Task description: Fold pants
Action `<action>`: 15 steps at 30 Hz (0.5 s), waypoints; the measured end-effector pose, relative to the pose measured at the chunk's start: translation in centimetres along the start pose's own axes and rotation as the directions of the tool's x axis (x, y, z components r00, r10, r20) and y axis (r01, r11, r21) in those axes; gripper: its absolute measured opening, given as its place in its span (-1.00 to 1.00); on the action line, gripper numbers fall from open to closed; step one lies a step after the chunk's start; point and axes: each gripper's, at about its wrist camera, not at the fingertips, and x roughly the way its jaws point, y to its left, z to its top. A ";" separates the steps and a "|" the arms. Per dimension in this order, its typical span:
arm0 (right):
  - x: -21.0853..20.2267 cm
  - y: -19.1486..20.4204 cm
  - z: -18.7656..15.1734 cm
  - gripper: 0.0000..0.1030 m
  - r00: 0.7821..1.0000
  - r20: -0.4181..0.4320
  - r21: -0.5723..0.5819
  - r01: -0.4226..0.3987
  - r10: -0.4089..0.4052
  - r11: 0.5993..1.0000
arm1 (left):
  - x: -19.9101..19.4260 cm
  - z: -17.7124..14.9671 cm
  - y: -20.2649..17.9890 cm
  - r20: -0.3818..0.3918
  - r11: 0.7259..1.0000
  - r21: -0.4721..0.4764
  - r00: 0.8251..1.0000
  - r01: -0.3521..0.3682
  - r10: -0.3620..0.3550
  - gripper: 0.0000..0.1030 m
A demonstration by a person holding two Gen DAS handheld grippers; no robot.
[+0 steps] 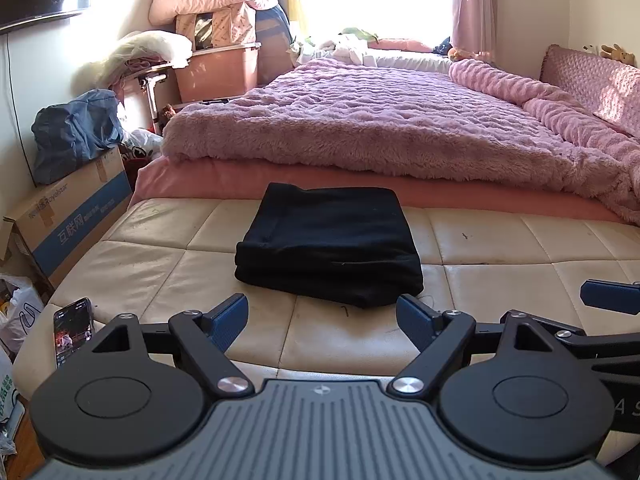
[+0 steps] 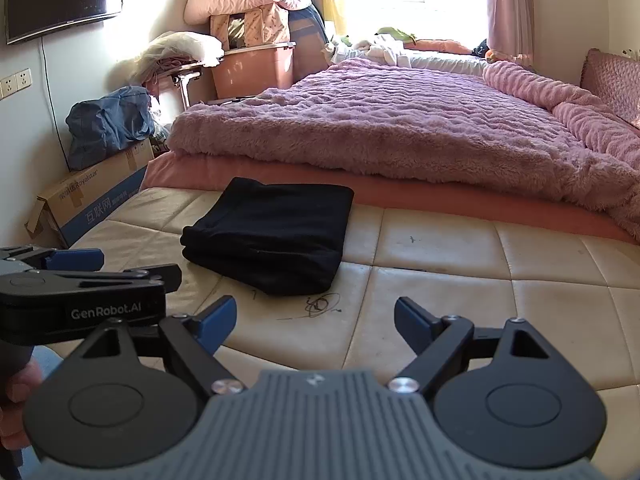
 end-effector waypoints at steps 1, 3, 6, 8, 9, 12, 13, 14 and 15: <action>0.0 0.0 0.0 0.60 1.000 -0.001 -0.001 0.001 -0.001 1.000 | 0.0 0.0 0.0 -0.001 1.000 -0.001 1.000 -0.001 0.001 0.90; 0.1 0.0 0.0 0.60 1.000 -0.004 0.001 0.000 0.000 1.000 | 0.0 0.0 0.0 0.000 1.000 -0.003 1.000 -0.001 0.001 0.90; 0.1 -0.1 0.0 0.60 1.000 -0.004 0.004 -0.001 0.001 1.000 | 0.0 0.0 0.0 -0.001 1.000 -0.002 1.000 -0.001 0.001 0.90; 0.1 -0.1 0.0 0.60 1.000 -0.004 0.005 -0.002 0.002 1.000 | 0.0 0.0 0.0 0.000 1.000 -0.003 1.000 -0.002 0.002 0.90; 0.1 -0.1 0.0 0.60 1.000 -0.004 0.007 -0.003 0.003 1.000 | 0.0 0.0 0.0 0.000 1.000 -0.003 1.000 -0.002 0.002 0.90; 0.1 -0.2 0.0 0.60 1.000 -0.004 0.014 -0.006 0.006 1.000 | 0.0 0.0 0.1 -0.001 1.000 -0.003 1.000 -0.001 0.001 0.90; 0.1 -0.3 0.0 0.60 1.000 -0.005 0.018 -0.007 0.007 1.000 | 0.0 0.0 0.1 -0.003 1.000 -0.004 1.000 -0.001 0.001 0.90; 0.1 -0.3 0.0 0.60 1.000 -0.005 0.022 -0.008 0.008 1.000 | 0.0 0.0 0.0 -0.003 1.000 -0.005 1.000 0.000 -0.001 0.90; 0.1 -0.4 0.0 0.60 1.000 -0.006 0.026 -0.009 0.009 1.000 | 0.0 -0.1 0.0 -0.004 1.000 -0.007 1.000 0.002 -0.002 0.90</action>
